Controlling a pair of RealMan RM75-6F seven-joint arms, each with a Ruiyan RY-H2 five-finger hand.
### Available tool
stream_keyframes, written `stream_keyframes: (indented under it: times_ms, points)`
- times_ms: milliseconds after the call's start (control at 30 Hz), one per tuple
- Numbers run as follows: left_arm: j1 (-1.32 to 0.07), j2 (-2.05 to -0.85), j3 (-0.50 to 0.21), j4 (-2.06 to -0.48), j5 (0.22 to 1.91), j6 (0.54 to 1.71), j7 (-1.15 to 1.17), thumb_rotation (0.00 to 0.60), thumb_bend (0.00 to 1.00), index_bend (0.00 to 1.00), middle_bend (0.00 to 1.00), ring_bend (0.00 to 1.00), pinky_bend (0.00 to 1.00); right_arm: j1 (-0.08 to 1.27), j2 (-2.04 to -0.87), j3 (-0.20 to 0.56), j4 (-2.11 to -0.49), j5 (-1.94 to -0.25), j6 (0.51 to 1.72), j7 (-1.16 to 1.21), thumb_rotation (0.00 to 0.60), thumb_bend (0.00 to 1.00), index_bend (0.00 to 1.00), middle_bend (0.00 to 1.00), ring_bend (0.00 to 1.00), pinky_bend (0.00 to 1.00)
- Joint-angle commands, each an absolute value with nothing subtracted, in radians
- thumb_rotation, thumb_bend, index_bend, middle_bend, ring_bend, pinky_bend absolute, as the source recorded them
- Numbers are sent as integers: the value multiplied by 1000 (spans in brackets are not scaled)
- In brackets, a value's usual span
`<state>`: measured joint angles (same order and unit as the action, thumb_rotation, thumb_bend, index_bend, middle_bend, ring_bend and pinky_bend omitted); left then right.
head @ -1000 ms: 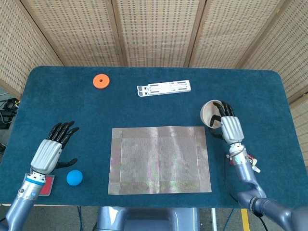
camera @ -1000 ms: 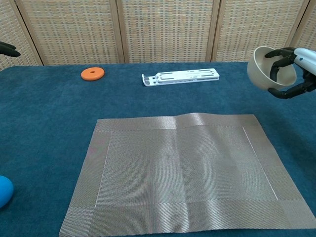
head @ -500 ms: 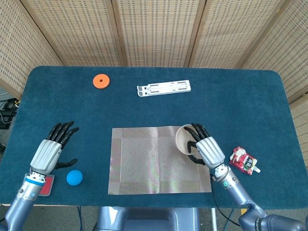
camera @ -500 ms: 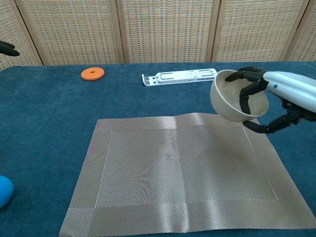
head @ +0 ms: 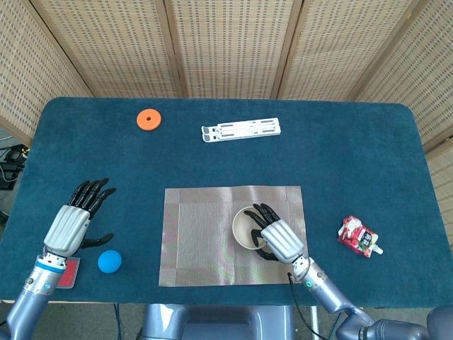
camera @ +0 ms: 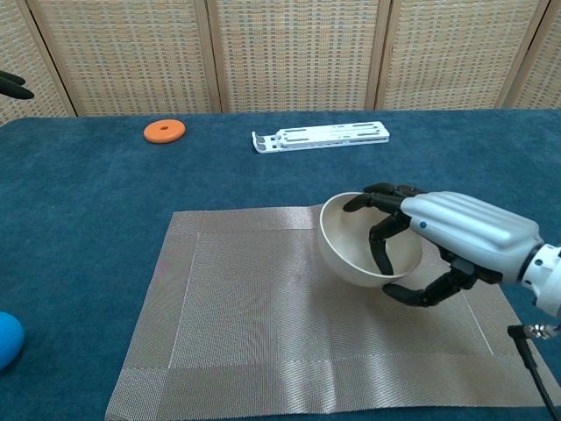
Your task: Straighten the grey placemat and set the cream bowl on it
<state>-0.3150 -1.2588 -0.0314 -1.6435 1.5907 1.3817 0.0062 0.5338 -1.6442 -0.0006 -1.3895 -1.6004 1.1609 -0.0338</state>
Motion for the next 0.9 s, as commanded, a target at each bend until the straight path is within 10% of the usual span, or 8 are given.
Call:
stream_keyframes:
  times_ms: [33,333,600,900]
  points:
    - [-314,-1259,-31,-1644,1592,1383,5,600,4,123,0,0,0,533,-1660,-4,-1378,-1593,1150,-40,600,501,710,182,0,34]
    - [-312,-1255,-31,-1648,1597,1387,-1,600,5,124,0,0,0,528,-1676,-10,-1366,-1579,1132,-43,600,463,678,154,0,33]
    - [-308,-1254,-34,-1649,1603,1399,-8,600,4,124,0,0,0,526,-1651,-6,-1397,-1547,1105,-63,600,329,384,0,0,0]
    - [-303,-1250,-37,-1649,1604,1410,-20,600,4,124,0,0,0,480,-1547,43,-1462,-1502,1189,-47,600,303,277,0,0,0]
